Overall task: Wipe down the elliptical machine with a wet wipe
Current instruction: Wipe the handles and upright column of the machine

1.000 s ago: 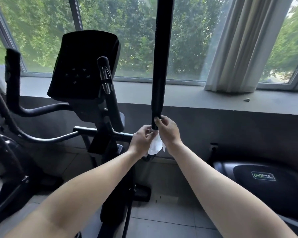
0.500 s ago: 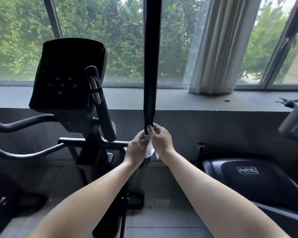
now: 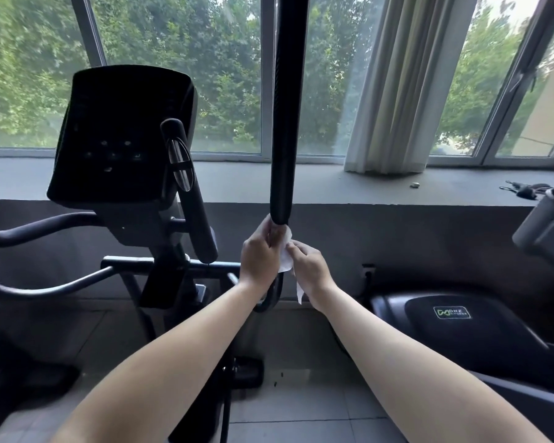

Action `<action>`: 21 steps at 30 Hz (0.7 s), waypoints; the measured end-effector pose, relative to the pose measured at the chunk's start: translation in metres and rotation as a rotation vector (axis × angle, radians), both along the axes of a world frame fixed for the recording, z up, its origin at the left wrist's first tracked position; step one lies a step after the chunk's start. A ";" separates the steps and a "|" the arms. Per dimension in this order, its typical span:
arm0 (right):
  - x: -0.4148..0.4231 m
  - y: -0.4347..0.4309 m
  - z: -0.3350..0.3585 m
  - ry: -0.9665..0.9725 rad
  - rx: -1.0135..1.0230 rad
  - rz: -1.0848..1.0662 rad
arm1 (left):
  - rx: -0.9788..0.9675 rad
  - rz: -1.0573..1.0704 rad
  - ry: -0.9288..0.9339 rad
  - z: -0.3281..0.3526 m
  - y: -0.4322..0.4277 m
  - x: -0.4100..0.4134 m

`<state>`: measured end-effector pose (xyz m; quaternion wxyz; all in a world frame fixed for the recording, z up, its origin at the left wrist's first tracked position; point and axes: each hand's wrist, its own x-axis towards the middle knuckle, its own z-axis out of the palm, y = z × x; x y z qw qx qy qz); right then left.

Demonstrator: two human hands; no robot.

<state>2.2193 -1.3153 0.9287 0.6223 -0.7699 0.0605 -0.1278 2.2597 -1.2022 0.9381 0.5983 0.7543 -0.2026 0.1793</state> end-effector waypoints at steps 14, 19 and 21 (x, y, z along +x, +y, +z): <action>0.006 0.000 -0.013 0.026 -0.031 -0.050 | 0.092 -0.093 0.153 -0.021 0.019 -0.003; 0.009 -0.005 -0.018 0.038 0.111 -0.017 | 0.095 0.008 0.013 0.004 0.005 0.009; 0.012 -0.007 -0.020 0.032 0.141 0.006 | 0.115 0.020 0.021 -0.007 0.001 0.007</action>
